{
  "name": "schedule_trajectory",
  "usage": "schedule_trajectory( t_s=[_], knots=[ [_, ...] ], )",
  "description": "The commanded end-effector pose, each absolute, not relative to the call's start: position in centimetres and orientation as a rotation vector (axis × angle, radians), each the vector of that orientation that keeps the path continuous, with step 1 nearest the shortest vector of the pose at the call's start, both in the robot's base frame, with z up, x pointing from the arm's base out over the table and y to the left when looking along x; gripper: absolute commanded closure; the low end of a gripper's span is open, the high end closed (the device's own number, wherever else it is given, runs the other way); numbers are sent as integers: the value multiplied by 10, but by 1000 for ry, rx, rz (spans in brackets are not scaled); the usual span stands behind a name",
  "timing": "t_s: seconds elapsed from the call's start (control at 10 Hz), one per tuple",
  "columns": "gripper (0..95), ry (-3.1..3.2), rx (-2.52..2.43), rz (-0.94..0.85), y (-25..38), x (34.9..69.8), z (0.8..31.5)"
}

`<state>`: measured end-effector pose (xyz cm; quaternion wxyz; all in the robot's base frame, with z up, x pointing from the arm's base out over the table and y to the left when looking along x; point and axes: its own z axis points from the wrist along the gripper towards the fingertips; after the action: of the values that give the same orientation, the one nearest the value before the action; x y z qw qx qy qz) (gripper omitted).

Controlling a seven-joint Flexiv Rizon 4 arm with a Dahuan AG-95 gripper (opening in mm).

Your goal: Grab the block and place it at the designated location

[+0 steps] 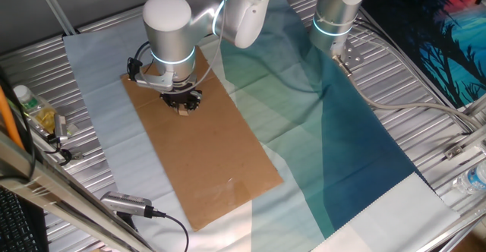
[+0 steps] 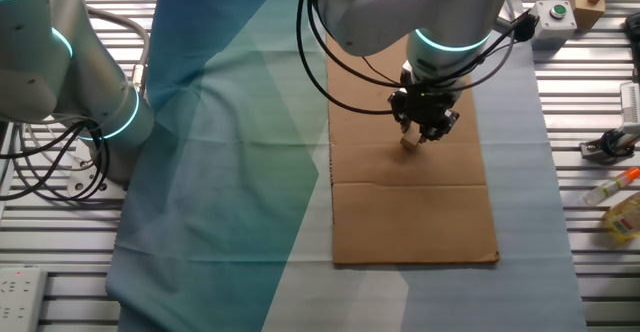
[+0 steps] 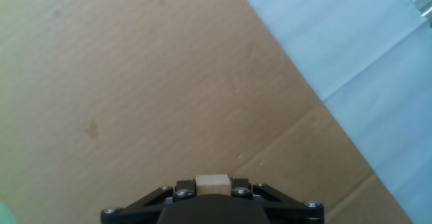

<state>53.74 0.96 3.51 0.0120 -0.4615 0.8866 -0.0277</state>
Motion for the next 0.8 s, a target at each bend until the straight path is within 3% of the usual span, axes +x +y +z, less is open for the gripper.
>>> schedule_trajectory(
  t_s=[0.1,0.7,0.8],
  knots=[
    [950,2755,-1446,-83,10,538,34],
    [950,2741,-1466,-98,9,538,32],
    [760,2739,-1467,-99,9,538,32]
  ],
)
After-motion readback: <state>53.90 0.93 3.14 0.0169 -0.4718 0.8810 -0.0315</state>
